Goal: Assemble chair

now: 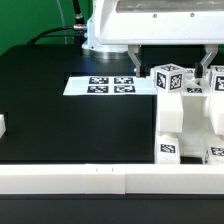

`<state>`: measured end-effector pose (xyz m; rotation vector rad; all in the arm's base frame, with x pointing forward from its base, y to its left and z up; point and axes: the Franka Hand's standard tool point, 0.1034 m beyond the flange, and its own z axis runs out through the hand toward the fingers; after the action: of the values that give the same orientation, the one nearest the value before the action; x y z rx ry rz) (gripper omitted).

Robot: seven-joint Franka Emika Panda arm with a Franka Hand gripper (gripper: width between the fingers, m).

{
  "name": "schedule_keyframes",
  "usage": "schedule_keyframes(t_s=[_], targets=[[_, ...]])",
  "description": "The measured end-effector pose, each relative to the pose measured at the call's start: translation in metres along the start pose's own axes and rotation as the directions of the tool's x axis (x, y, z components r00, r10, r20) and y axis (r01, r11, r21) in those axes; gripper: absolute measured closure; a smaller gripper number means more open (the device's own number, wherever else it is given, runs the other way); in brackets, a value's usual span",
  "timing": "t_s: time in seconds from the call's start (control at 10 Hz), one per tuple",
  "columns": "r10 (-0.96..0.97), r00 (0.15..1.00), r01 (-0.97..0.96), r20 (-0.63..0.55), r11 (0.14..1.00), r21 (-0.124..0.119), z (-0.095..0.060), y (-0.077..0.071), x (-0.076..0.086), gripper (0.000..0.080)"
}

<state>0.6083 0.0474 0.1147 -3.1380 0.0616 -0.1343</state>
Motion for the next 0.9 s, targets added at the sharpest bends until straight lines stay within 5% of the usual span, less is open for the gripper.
schedule_keyframes(t_s=[0.4, 0.6, 0.9], targets=[[-0.209, 0.978, 0.209, 0.001, 0.978, -0.009, -0.0004, 0.0033, 0.0009, 0.0151], [-0.208, 0.978, 0.208, 0.001, 0.978, -0.009, -0.0003, 0.0032, 0.0008, 0.041], [-0.166, 0.986, 0.166, 0.0, 0.986, -0.008, -0.0004, 0.0031, 0.0008, 0.0514]])
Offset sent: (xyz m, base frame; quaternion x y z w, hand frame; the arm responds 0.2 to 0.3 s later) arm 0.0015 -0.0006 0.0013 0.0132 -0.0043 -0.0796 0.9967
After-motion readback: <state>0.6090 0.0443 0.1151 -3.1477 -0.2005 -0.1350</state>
